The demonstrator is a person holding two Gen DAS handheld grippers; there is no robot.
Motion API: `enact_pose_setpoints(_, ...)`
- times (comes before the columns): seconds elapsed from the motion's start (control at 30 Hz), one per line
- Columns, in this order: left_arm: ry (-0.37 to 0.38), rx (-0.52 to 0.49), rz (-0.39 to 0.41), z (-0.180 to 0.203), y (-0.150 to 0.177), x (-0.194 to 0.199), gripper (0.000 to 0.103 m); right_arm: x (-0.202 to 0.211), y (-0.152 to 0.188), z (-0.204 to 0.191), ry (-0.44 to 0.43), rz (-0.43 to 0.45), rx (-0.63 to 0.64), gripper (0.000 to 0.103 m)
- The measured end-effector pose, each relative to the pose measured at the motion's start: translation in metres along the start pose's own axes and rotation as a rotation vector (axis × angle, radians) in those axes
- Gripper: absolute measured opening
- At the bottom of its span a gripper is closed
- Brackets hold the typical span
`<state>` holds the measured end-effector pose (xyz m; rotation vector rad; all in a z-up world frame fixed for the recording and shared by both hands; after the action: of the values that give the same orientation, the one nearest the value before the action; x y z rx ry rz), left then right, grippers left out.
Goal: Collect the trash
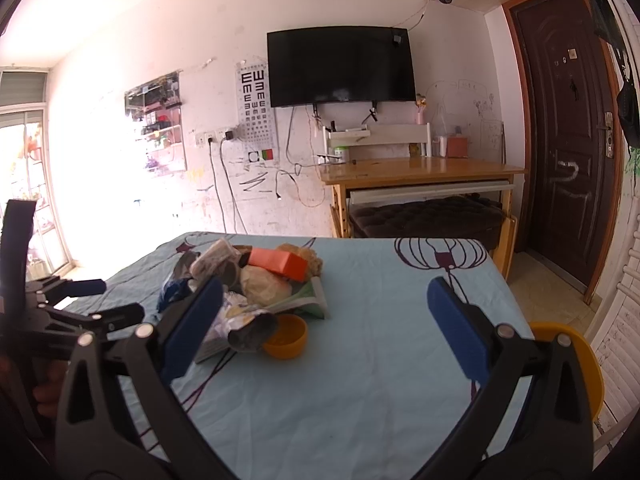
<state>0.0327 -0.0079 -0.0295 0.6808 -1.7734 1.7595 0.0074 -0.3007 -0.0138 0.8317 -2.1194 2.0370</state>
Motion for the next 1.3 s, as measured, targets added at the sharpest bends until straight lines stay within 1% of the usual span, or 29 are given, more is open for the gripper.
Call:
enact_pose_setpoints(0.47, 0.004, -0.001, -0.002, 0.001, -0.002, 0.0, 0.097, 0.0, 0.0, 0.0, 0.002, -0.005, 0.001, 0.099)
enact_pose_setpoints(0.53, 0.014, -0.001, -0.011, 0.0, -0.003, 0.0, 0.097, -0.001, -0.001, 0.0, 0.008, -0.014, -0.001, 0.099)
enact_pose_setpoints(0.6, 0.06, 0.008, -0.042, -0.004, -0.009, 0.0, 0.097, -0.001, -0.006, -0.003, -0.005, -0.023, 0.007, 0.099)
enact_pose_setpoints(0.63, 0.093, 0.018, -0.058, -0.007, -0.014, -0.001, 0.097, -0.001, -0.009, -0.005, -0.027, -0.034, 0.012, 0.099)
enact_pose_setpoints(0.7, 0.135, 0.039, -0.087, -0.016, -0.023, -0.002, 0.097, -0.002, -0.015, -0.012, -0.101, -0.072, 0.033, 0.099)
enact_pose_setpoints(0.77, 0.135, 0.059, -0.117, -0.023, -0.032, -0.006, 0.097, -0.002, -0.02, -0.024, -0.16, -0.119, 0.082, 0.099)
enact_pose_setpoints(0.83, 0.128, 0.066, -0.161, -0.03, -0.043, -0.012, 0.097, -0.003, -0.021, -0.036, -0.18, -0.154, 0.142, 0.099)
enact_pose_setpoints(0.9, 0.139, 0.091, -0.189, -0.037, -0.051, -0.018, 0.097, -0.008, -0.02, -0.05, -0.207, -0.199, 0.208, 0.099)
enact_pose_setpoints(1.0, 0.144, 0.11, -0.257, -0.042, -0.061, -0.032, 0.097, -0.018, -0.018, -0.065, -0.238, -0.272, 0.261, 0.098)
enact_pose_setpoints(1.1, 0.143, 0.103, -0.314, -0.041, -0.069, -0.047, 0.097, -0.034, -0.02, -0.069, -0.24, -0.336, 0.261, 0.098)
enact_pose_setpoints(1.17, 0.173, 0.121, -0.36, -0.039, -0.073, -0.059, 0.097, -0.042, -0.021, -0.069, -0.229, -0.362, 0.254, 0.098)
enact_pose_setpoints(1.2, 0.192, 0.132, -0.381, -0.038, -0.075, -0.064, 0.097, -0.047, -0.022, -0.069, -0.238, -0.383, 0.246, 0.097)
enact_pose_setpoints(1.23, 0.204, 0.141, -0.395, -0.037, -0.075, -0.068, 0.097, -0.05, -0.023, -0.066, -0.243, -0.4, 0.238, 0.096)
enact_pose_setpoints(1.27, 0.214, 0.151, -0.408, -0.036, -0.076, -0.072, 0.097, -0.056, -0.025, -0.066, -0.25, -0.422, 0.231, 0.089)
enact_pose_setpoints(1.3, 0.22, 0.157, -0.423, -0.034, -0.077, -0.078, 0.097, -0.061, -0.024, -0.066, -0.27, -0.454, 0.221, 0.078)
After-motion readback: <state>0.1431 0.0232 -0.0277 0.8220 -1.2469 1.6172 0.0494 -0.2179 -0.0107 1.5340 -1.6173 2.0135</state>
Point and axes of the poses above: each gripper's, at about its wrist camera, not at the fingertips, and x roughly against the way its jaws point, z to its right, y to its underside, the point moved 4 cm from there along -x, roughly the way its jaws point, and after that the axes turned 8 degrees about -z, right-handed, at the moved point
